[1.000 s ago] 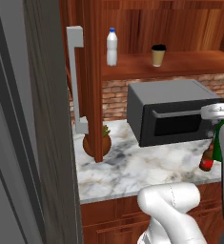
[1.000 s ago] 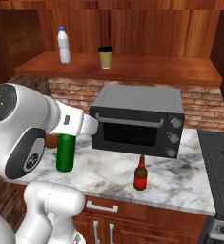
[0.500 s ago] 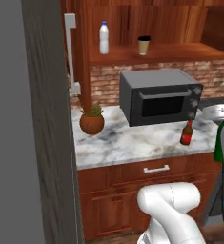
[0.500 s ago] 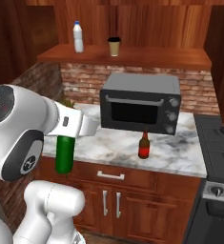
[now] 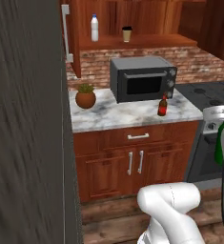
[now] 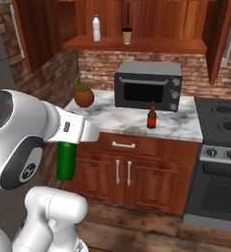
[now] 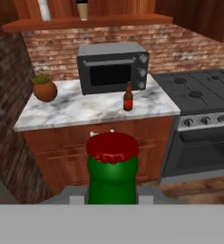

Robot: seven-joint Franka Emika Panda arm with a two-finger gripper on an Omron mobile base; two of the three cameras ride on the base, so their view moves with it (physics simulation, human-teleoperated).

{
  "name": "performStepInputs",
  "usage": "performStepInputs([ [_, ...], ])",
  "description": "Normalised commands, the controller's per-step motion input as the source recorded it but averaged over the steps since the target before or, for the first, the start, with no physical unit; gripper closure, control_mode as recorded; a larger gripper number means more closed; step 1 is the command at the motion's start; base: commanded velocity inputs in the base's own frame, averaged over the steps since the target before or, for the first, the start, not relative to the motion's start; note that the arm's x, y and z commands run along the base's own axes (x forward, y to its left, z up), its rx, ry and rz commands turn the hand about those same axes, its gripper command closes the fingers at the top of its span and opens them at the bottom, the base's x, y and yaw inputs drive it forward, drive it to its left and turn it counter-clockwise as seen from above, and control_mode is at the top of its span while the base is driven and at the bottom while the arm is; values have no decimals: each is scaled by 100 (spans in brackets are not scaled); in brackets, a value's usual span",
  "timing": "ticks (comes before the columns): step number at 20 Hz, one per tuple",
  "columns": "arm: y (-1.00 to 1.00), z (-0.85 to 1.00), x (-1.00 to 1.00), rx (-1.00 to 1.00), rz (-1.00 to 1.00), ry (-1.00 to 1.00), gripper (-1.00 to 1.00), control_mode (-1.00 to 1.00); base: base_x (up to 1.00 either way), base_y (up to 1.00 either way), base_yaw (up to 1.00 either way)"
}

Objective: Sort all alcoholic drinks to one cabinet, and non-alcoholic drinks to the other.

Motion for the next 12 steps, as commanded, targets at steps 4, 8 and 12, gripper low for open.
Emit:
performStepInputs([
  [4,0,0,0,0,0,0,100,100,-25,-75,0],
  [8,0,0,0,0,0,0,100,100,0,-99,0],
  [12,0,0,0,0,0,0,100,100,0,-100,0],
])
